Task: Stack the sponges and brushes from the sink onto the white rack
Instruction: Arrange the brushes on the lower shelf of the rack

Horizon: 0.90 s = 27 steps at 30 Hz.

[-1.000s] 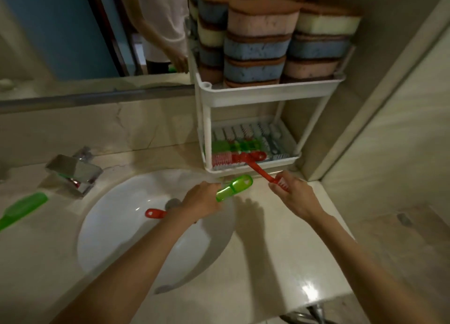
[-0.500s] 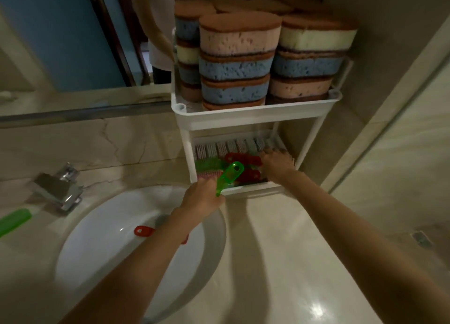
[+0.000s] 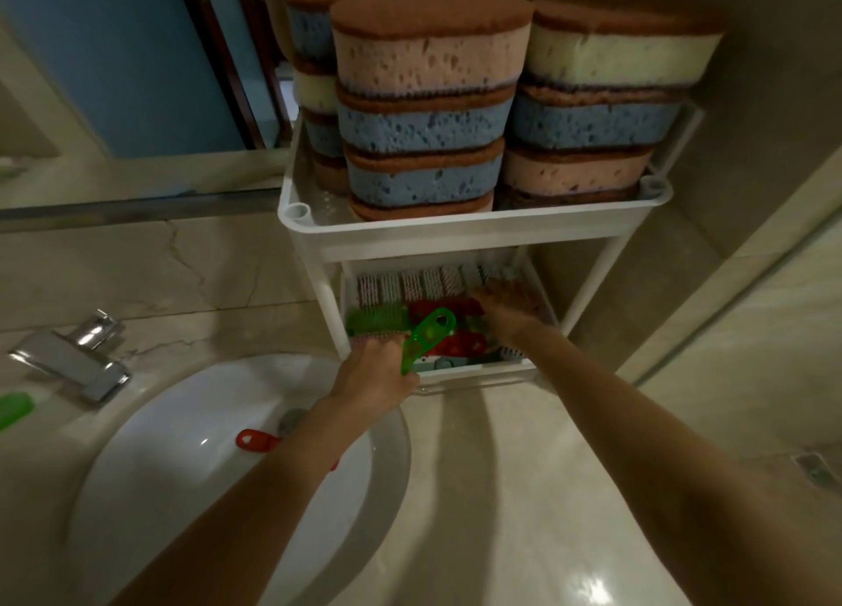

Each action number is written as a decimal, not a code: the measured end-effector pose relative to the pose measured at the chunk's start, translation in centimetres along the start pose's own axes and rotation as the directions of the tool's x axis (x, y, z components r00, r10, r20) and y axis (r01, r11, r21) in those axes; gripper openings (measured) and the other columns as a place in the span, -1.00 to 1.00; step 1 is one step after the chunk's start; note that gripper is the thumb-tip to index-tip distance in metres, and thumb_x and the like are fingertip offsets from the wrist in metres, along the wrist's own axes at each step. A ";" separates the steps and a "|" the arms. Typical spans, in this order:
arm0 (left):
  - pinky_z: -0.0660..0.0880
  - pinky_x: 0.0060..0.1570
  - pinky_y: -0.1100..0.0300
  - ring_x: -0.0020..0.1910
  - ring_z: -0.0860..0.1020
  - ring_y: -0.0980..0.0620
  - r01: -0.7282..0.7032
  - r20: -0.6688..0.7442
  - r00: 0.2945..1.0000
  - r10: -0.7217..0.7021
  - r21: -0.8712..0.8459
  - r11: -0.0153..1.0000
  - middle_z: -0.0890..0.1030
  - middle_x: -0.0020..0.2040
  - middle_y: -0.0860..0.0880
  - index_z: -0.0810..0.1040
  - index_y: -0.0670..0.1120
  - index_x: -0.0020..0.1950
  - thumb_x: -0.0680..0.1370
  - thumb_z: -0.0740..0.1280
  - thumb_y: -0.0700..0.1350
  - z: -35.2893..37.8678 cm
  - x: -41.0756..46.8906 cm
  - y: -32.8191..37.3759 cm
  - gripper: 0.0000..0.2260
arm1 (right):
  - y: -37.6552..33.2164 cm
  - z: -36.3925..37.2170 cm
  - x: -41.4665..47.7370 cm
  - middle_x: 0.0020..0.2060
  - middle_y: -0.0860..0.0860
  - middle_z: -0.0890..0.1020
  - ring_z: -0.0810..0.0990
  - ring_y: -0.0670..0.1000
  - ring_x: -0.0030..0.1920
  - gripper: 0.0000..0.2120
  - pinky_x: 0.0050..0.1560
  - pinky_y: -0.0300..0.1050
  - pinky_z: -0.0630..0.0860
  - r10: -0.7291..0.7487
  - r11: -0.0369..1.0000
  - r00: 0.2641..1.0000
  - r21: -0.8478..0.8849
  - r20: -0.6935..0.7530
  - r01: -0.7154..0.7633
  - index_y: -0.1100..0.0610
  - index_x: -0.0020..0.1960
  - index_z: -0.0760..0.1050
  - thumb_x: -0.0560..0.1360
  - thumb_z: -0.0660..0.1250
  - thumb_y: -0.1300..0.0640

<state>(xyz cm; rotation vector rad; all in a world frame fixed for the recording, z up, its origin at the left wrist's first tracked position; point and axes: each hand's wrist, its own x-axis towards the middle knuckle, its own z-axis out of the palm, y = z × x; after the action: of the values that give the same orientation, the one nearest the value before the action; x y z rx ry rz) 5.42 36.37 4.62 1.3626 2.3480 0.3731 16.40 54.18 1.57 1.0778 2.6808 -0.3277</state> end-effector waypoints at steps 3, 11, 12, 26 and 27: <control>0.45 -0.11 0.14 0.02 0.55 -0.10 0.000 0.016 1.000 0.000 -0.002 1.000 0.58 0.04 -0.14 0.49 -0.14 0.16 0.49 0.30 -0.11 0.0 0.3 0.1 -0.74 | 0.2 0.4 0.2 0.49 0.10 0.11 0.06 0.18 0.50 -0.44 0.48 0.10 0.01 0.010 1.000 0.999 0.016 -0.032 -0.010 0.02 0.48 0.13 0.54 0.23 0.01; 0.44 -0.13 0.15 0.00 0.54 -0.08 -0.028 0.004 1.000 0.028 -0.021 0.999 0.57 0.02 -0.13 0.49 -0.13 0.16 0.49 0.31 -0.13 0.3 0.4 0.2 -0.75 | -0.1 1.4 -0.1 0.46 0.14 0.16 0.07 0.25 0.47 -0.51 0.46 0.18 0.03 -0.045 0.997 0.993 -0.068 -0.110 0.038 0.03 0.45 0.19 0.55 0.20 0.05; 0.44 -0.13 0.15 0.00 0.54 -0.08 -0.028 0.008 1.000 0.028 -0.014 0.999 0.57 0.03 -0.13 0.49 -0.12 0.16 0.49 0.31 -0.13 0.3 0.3 0.2 -0.75 | 0.0 1.7 -0.2 0.46 0.14 0.16 0.07 0.25 0.47 -0.52 0.47 0.18 0.01 -0.048 0.996 0.991 -0.077 -0.123 0.039 0.03 0.45 0.19 0.55 0.20 0.08; 0.46 -0.15 0.14 -0.08 0.57 -0.11 -0.098 0.029 0.995 0.098 -0.004 0.995 0.50 -0.18 -0.06 0.50 -0.13 -0.07 0.48 0.31 -0.13 0.2 0.7 1.0 -0.91 | 1.1 2.1 0.4 0.43 0.10 0.23 0.19 0.20 0.44 -0.50 0.44 0.15 0.20 0.016 0.996 0.997 0.084 -0.074 -0.010 -0.09 0.44 0.19 0.53 0.22 0.01; 0.45 -0.16 0.15 -0.08 0.57 -0.11 -0.103 0.028 0.994 0.103 -0.004 0.995 0.50 -0.19 -0.05 0.49 -0.11 -0.09 0.48 0.31 -0.13 0.2 0.7 1.0 -0.93 | 1.2 2.2 0.5 0.43 0.10 0.23 0.19 0.20 0.44 -0.50 0.43 0.15 0.22 0.020 0.995 0.997 0.101 -0.069 -0.013 -0.10 0.44 0.20 0.53 0.22 0.00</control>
<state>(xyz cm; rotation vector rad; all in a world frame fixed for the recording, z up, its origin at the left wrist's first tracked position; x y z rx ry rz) 5.98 37.47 4.76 1.4817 2.2599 0.3838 17.12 54.71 -0.76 1.1598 2.7416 -0.4340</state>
